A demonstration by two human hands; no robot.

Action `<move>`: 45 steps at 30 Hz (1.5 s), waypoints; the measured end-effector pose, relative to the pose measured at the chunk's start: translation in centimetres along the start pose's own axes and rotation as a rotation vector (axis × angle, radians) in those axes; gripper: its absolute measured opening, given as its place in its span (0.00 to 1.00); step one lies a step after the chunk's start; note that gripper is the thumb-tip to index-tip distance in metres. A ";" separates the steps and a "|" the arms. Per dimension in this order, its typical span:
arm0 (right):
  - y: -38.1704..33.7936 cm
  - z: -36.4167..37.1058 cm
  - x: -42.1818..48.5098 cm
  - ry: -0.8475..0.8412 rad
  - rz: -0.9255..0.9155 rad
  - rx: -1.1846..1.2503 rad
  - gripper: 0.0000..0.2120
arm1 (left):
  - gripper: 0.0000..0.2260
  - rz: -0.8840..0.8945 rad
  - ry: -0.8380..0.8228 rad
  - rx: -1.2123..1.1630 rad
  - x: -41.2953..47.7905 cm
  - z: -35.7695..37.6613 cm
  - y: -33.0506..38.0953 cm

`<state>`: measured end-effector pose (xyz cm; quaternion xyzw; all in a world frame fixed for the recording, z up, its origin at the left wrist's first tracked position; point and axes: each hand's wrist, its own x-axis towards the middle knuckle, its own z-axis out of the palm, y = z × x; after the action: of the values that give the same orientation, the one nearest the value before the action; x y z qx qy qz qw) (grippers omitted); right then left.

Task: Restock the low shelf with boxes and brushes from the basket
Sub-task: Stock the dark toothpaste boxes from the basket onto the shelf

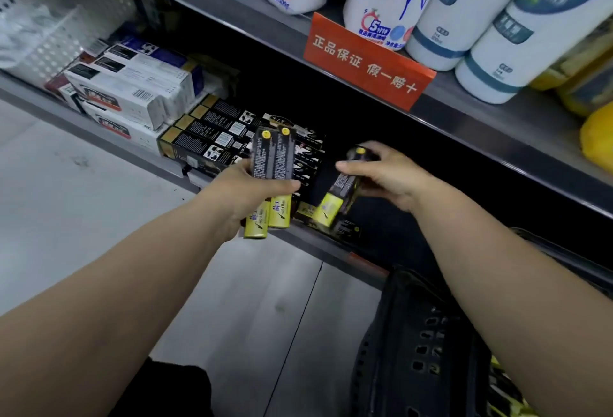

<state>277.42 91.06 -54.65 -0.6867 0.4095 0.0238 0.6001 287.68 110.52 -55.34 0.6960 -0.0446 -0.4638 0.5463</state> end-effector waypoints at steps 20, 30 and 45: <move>7.5 0.6 6.4 -0.158 0.447 -0.813 0.41 | 0.21 0.021 0.010 -0.051 0.3 -1.9 0.1; 7.7 1.9 6.2 -0.276 0.249 -1.228 0.35 | 0.21 0.022 0.007 -0.019 0.5 -1.6 -0.1; -1.8 3.5 -2.4 -0.147 -0.638 -0.823 0.43 | 0.25 -0.138 -0.272 -0.051 -0.2 -0.2 0.7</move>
<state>278.52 95.15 -52.92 -0.9527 0.0937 0.0467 0.2855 288.02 110.51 -54.67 0.6142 -0.0584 -0.5912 0.5195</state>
